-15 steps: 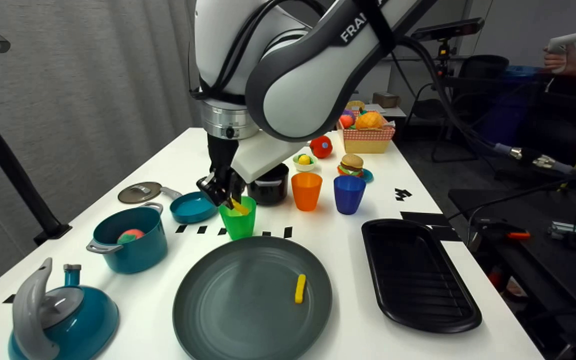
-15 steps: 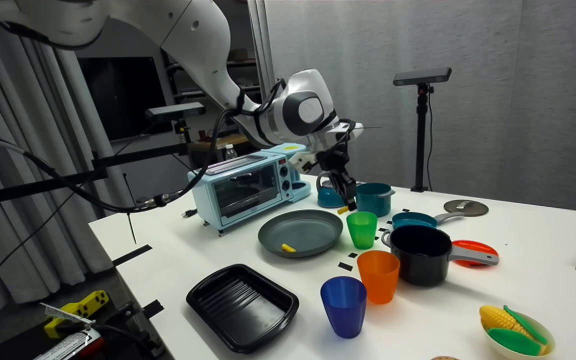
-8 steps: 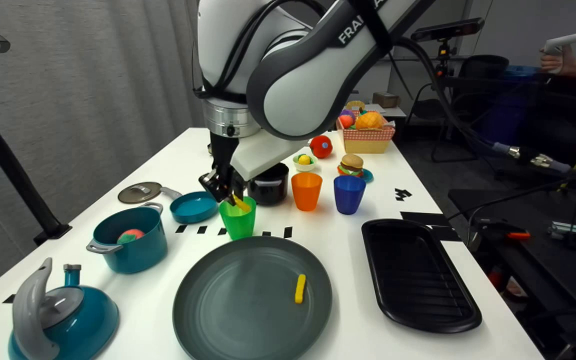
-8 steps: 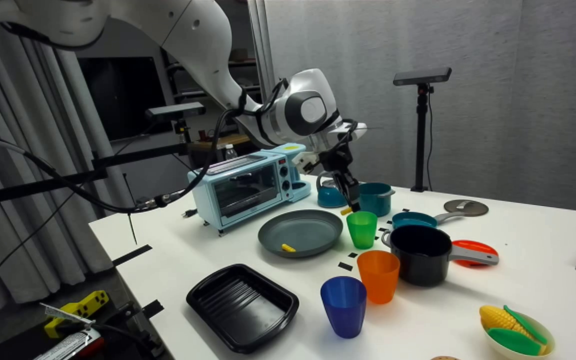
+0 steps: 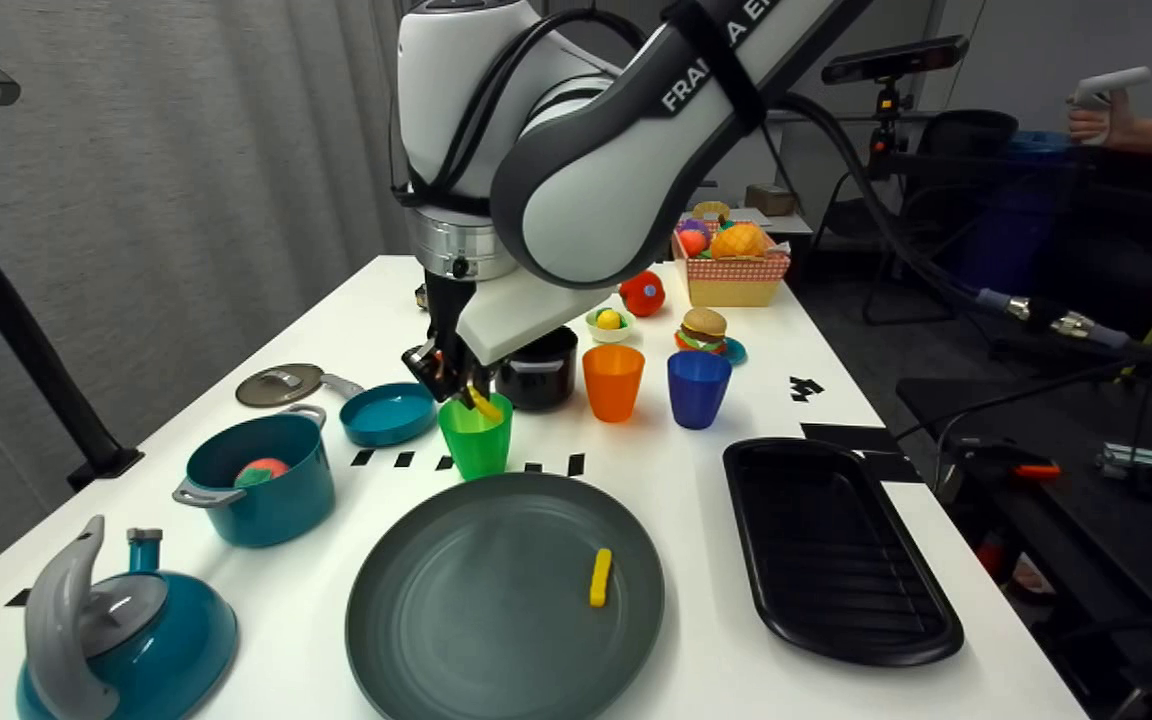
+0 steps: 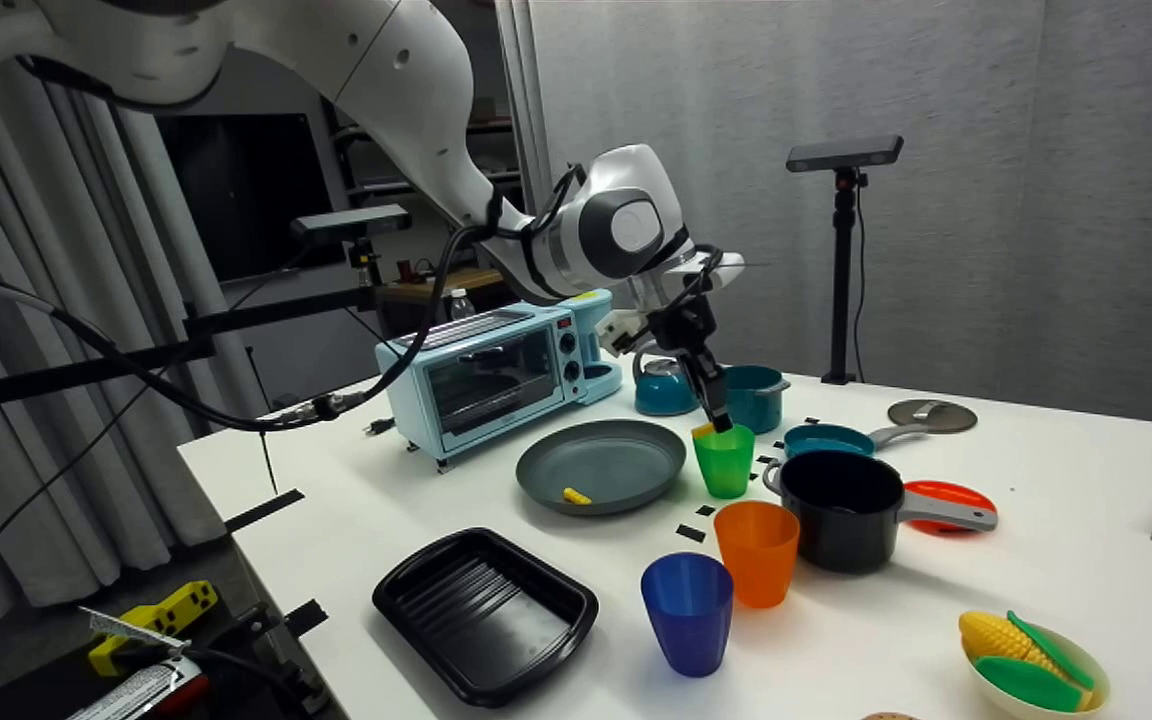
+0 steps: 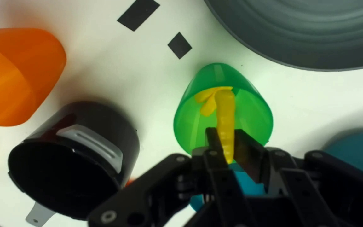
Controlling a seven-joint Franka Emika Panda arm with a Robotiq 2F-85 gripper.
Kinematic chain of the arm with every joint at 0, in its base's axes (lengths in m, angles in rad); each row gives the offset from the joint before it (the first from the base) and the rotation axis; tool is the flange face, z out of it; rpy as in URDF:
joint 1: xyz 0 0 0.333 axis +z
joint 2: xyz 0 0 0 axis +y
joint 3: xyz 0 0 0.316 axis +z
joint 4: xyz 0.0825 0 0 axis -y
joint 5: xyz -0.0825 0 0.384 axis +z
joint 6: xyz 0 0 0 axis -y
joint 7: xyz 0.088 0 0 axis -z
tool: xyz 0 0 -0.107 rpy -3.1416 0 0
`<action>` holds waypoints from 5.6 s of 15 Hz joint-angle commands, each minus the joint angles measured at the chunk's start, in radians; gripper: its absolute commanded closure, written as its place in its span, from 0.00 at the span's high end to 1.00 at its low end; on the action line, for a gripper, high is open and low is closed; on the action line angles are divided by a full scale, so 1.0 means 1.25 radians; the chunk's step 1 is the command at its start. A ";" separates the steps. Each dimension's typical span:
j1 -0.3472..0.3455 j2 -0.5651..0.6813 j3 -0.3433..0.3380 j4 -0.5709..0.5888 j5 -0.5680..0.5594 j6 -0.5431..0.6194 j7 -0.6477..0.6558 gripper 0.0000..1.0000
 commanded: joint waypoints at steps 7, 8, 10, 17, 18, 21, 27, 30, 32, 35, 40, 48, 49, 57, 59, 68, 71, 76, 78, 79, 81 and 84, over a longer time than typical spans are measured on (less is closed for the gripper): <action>-0.013 0.053 -0.007 0.094 0.007 -0.055 0.012 0.44; -0.014 0.055 -0.006 0.101 0.007 -0.063 0.010 0.51; -0.014 0.060 -0.004 0.112 0.006 -0.075 0.010 0.67; 0.004 0.039 -0.005 0.106 -0.003 -0.069 0.020 1.00; 0.007 0.034 -0.002 0.101 -0.004 -0.066 0.017 1.00; 0.028 0.009 0.007 0.069 -0.012 -0.054 0.009 1.00; 0.073 -0.048 0.037 -0.025 -0.025 -0.024 -0.011 1.00; 0.076 -0.075 0.061 -0.080 -0.018 -0.017 -0.034 1.00; 0.065 -0.094 0.081 -0.122 -0.009 -0.003 -0.064 1.00; 0.073 -0.118 0.078 -0.190 -0.014 0.033 -0.071 1.00; 0.094 -0.158 0.071 -0.308 -0.021 0.120 -0.068 1.00; 0.149 -0.181 0.018 -0.404 -0.023 0.197 0.011 1.00; 0.154 -0.172 0.009 -0.395 -0.018 0.191 0.032 1.00; 0.167 -0.149 -0.007 -0.369 -0.014 0.171 0.163 1.00; 0.174 -0.148 -0.004 -0.370 -0.016 0.170 0.190 1.00; 0.195 -0.106 0.012 -0.350 -0.004 0.163 0.302 1.00; 0.196 -0.087 0.013 -0.341 -0.001 0.160 0.331 1.00; 0.199 -0.060 0.008 -0.320 -0.003 0.161 0.368 1.00; 0.200 -0.052 0.008 -0.313 -0.004 0.160 0.377 0.74; 0.200 -0.048 0.008 -0.311 -0.004 0.161 0.380 0.68; 0.201 -0.044 0.006 -0.303 -0.005 0.160 0.387 0.51; 0.200 -0.041 0.004 -0.293 -0.007 0.159 0.392 0.28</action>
